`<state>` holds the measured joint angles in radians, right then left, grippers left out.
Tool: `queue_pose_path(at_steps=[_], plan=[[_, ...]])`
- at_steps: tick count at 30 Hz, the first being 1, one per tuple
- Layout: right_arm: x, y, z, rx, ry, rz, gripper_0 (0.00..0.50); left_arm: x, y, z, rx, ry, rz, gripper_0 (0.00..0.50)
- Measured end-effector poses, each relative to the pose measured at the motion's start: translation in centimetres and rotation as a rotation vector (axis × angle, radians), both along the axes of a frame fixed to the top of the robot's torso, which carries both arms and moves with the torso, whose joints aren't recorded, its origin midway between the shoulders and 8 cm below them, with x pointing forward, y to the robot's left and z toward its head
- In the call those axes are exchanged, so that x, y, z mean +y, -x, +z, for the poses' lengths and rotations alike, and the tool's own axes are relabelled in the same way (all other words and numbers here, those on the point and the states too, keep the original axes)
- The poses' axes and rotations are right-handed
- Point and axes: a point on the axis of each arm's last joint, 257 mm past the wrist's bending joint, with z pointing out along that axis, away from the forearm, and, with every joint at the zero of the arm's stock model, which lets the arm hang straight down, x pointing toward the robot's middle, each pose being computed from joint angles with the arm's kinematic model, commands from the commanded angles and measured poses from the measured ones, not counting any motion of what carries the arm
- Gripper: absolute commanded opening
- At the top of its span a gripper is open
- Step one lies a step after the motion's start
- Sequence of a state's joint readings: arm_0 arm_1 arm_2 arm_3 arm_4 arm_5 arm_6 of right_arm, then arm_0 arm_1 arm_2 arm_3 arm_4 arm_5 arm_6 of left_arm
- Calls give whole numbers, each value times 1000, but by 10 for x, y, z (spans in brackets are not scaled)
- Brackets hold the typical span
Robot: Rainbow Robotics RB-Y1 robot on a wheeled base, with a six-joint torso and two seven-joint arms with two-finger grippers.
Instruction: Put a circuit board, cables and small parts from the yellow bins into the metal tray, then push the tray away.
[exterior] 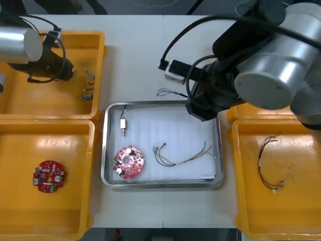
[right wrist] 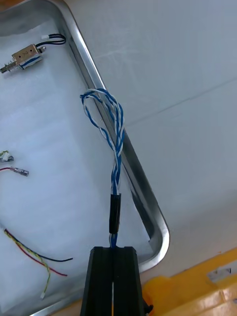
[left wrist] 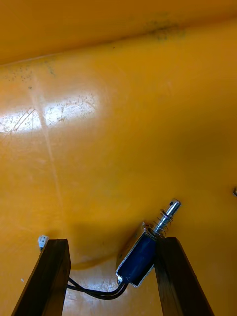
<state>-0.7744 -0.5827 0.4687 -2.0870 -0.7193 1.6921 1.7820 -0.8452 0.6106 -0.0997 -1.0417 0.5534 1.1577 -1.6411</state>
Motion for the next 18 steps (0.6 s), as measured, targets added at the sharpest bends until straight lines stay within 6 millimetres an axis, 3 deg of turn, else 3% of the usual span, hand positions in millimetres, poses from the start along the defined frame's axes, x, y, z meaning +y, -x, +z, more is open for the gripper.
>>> queue_pose_path(at_steps=[7,18], plan=[[19,8,-36,-42,115,98,0,-2,-1,-1,1,-6,-4,500],[14,-8,-82,-29,182,98,0,-3,8,-12,49,-22,-11,500]])
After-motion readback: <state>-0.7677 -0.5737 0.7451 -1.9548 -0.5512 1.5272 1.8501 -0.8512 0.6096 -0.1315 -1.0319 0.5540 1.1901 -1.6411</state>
